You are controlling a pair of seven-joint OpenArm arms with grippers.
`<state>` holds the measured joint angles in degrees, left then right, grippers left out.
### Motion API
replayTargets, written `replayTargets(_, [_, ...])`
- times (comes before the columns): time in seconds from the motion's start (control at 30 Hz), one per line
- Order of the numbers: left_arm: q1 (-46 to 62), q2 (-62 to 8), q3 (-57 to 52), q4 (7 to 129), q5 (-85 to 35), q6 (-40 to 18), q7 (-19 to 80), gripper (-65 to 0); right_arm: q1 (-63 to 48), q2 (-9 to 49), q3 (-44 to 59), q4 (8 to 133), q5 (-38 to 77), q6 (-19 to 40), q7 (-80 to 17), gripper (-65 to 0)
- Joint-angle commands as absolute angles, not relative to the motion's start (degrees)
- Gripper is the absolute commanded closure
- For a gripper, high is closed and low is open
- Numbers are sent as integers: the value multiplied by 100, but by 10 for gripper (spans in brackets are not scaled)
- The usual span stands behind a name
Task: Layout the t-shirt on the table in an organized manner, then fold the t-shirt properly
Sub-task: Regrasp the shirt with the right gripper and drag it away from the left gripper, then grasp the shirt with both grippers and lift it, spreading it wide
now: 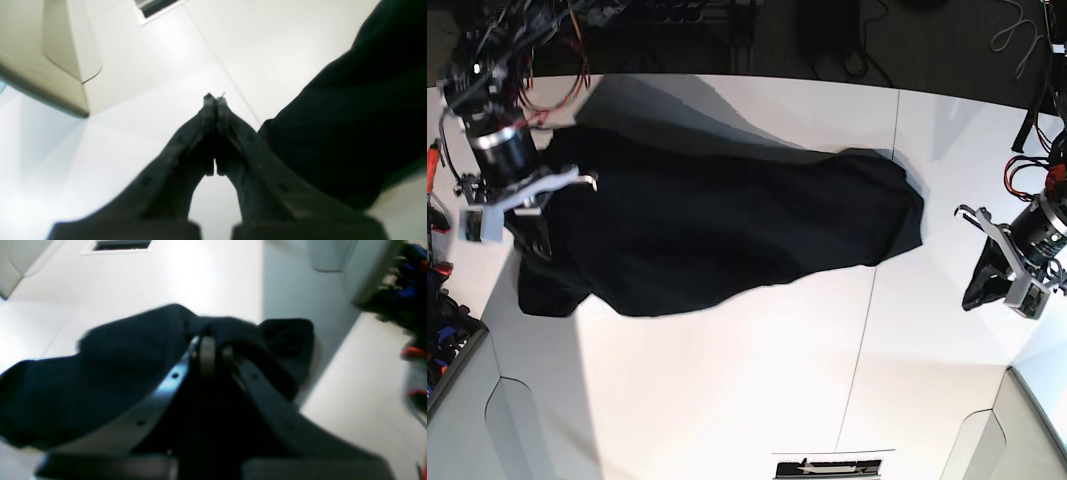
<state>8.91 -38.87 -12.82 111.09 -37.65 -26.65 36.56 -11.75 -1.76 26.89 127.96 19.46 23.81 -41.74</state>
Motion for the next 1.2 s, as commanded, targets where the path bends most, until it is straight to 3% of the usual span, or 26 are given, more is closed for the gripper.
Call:
replayTargets(0.0, [864, -3999, -1345, 11185, -3940, -2696, 3553, 0, -1343, -126, 2836, 13041, 2016, 2386, -4014, 0])
replayTargets(0.2, [913, -3785, -1341, 11185, -4644, -3354, 3730, 0, -2043, -78, 3454, 13015, 2110, 2381, -4056, -23])
replayTargets(0.3, [1072, -3719, -1341, 11181, -4783, -3374, 3758, 0, -2150, -80, 3531, 12984, 2366, 2379, -4056, -388])
replayTargets(0.33, [1127, -3697, -1341, 11172, -4783, -3374, 3760, -28, -2141, -78, 3529, 12984, 2418, 2381, -4053, -458])
replayTargets(0.5, [1507, -3597, -1339, 11170, -4884, -3376, 3778, -169, -1796, -80, 3529, 12984, 2416, 2370, -3922, -455])
replayTargets(0.7, [2012, -3365, -1306, 11163, -4814, -3481, 3774, -243, -1258, -75, 3529, 12519, 1708, 1940, -3461, -455])
replayTargets(0.9, [2016, -3153, -1306, 10659, -4552, -3444, 3706, -331, -495, 314, 3529, 10886, 1299, 1614, -3413, -454])
replayTargets(1.17, [1905, -2860, -1306, 9555, -4624, -3367, 3452, -336, 447, 1002, 3529, 9196, 1280, 1601, -3385, -454])
